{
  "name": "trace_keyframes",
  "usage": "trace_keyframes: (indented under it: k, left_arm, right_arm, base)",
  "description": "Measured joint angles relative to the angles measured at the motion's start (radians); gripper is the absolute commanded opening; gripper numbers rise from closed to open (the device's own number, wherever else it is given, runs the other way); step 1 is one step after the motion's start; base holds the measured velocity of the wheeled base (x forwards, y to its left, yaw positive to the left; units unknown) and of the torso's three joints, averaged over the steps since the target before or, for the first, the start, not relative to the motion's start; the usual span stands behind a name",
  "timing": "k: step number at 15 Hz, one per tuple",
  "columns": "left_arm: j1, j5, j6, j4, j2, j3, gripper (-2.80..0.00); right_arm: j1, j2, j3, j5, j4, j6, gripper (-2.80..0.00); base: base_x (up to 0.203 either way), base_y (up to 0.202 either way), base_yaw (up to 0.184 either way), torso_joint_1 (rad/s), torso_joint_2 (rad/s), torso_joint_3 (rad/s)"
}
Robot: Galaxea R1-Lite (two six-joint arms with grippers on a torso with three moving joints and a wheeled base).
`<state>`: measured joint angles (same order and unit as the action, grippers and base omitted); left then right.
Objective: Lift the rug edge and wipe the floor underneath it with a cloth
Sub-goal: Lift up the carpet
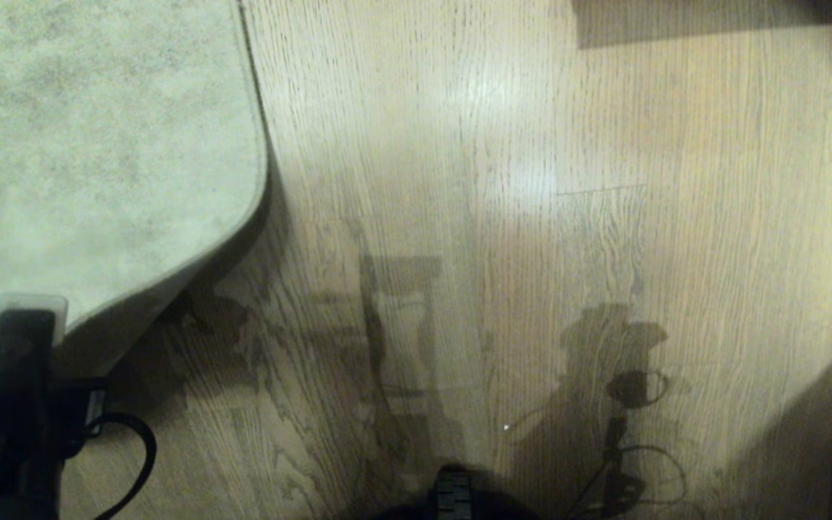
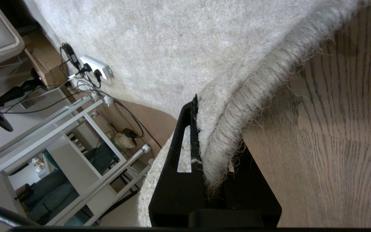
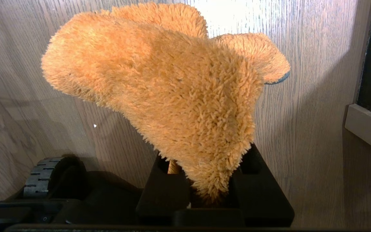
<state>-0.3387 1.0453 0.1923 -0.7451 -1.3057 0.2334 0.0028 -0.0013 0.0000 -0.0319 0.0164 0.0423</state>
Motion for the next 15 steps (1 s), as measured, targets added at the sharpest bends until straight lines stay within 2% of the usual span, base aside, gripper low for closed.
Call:
trace_keyframes:
  k: [15]
  left_arm:
    - [0.0,-0.001,-0.005,-0.001,0.005,-0.023,-2.8]
  right_arm:
    - [0.0,0.0,0.0,0.0,0.0,0.0,-2.8]
  base:
    - [0.0,0.0,0.0,0.0,0.0,0.0]
